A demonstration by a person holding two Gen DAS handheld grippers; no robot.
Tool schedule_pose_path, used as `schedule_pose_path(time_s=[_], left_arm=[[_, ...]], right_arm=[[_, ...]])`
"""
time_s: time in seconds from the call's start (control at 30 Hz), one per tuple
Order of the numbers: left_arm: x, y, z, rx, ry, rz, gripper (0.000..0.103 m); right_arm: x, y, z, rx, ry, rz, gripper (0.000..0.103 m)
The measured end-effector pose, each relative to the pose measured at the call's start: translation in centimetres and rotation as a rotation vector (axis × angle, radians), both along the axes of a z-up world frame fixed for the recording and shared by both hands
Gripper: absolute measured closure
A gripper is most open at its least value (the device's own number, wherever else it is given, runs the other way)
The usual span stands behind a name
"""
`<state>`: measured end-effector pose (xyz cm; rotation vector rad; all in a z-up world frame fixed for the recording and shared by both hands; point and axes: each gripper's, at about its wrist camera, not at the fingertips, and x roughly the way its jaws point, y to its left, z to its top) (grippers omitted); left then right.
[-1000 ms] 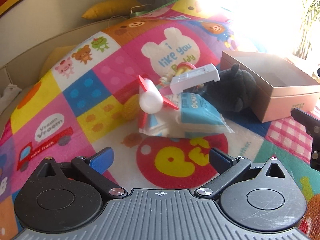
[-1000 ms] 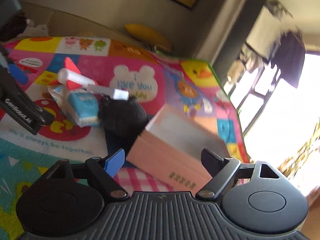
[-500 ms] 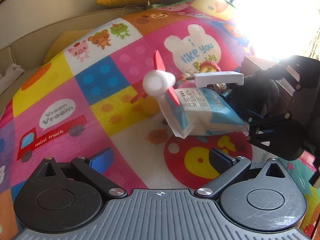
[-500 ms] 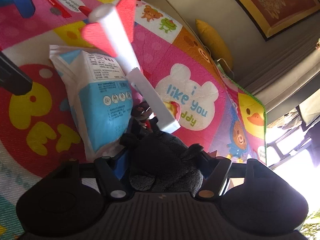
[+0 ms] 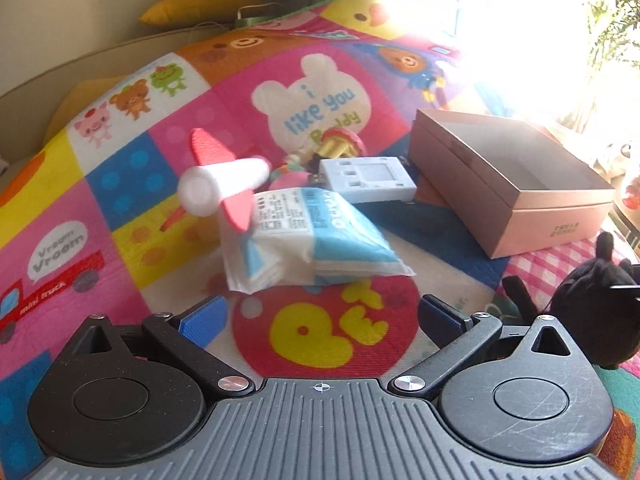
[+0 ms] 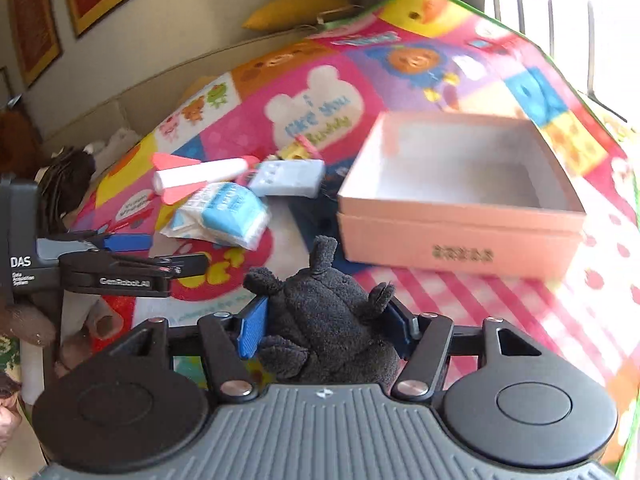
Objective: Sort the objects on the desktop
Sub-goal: 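Close the left tool on the blue-and-white wipes pack while the right tool holds the plush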
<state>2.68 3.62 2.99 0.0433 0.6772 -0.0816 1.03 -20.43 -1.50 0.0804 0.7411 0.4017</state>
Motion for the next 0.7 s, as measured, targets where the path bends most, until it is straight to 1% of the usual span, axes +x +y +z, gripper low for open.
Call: schedule_pose_path(time_s=[0.1, 0.17, 0.23, 0.27, 0.37, 0.47, 0.5, 0.6, 0.7], left_arm=[[0.3, -1.0, -0.2, 0.05, -0.029, 0.037, 0.0], [0.8, -1.1, -0.1, 0.067, -0.046, 0.083, 0.0], [1.6, -1.4, -0.1, 0.074, -0.045, 0.1, 0.0], [2.3, -1.6, -0.1, 0.081, -0.037, 0.101, 0.0], [4.6, -2.3, -0.3, 0.116, -0.02, 0.125, 0.0], [6.9, -2.7, -0.5, 0.105, 0.004, 0.136, 0.0], [7.4, -2.8, -0.6, 0.114, -0.002, 0.138, 0.0], [8.0, -3.1, -1.0, 0.175, -0.022, 0.134, 0.0], [7.6, -2.8, -1.2, 0.197, -0.03, 0.109, 0.0]], right_arm=[[-1.3, -2.5, -0.5, 0.028, -0.066, -0.12, 0.025], [-2.1, -3.2, -0.2, 0.007, -0.138, -0.176, 0.02], [-2.8, -3.3, -0.3, -0.029, -0.204, -0.224, 0.014], [-2.9, -3.3, -0.4, -0.033, -0.22, -0.234, 0.013], [-3.3, -3.7, -0.9, 0.011, -0.219, -0.24, 0.01], [-3.8, -4.0, -1.6, 0.042, -0.209, -0.272, 0.007], [-3.9, -4.3, -1.8, 0.059, -0.202, -0.288, 0.005], [-4.1, -5.1, -2.9, 0.119, -0.17, -0.321, 0.004], [-4.4, -5.7, -3.8, 0.163, -0.172, -0.352, 0.002]])
